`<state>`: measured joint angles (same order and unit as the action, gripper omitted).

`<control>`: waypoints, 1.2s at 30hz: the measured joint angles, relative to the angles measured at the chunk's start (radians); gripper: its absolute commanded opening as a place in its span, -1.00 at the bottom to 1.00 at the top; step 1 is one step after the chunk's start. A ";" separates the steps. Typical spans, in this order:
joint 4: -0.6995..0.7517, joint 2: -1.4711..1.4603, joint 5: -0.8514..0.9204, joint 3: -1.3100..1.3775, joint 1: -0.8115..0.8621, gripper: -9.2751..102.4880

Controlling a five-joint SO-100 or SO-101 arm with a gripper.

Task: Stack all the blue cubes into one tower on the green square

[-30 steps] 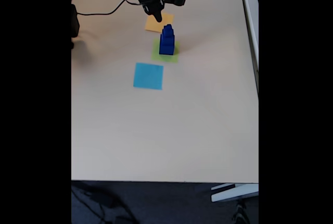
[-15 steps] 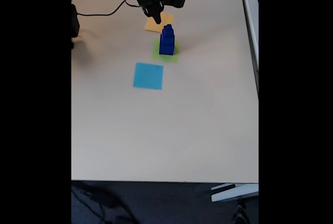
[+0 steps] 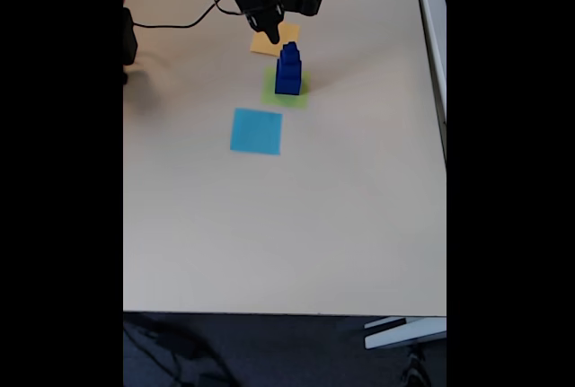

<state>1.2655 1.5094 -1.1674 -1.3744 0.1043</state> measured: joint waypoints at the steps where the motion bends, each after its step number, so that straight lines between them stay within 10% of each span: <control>1: -0.002 0.000 0.000 0.000 0.000 -0.84; 36: -0.035 -0.002 0.000 -0.048 0.000 -0.84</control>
<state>1.2303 1.5079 -1.1674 -1.4220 0.1043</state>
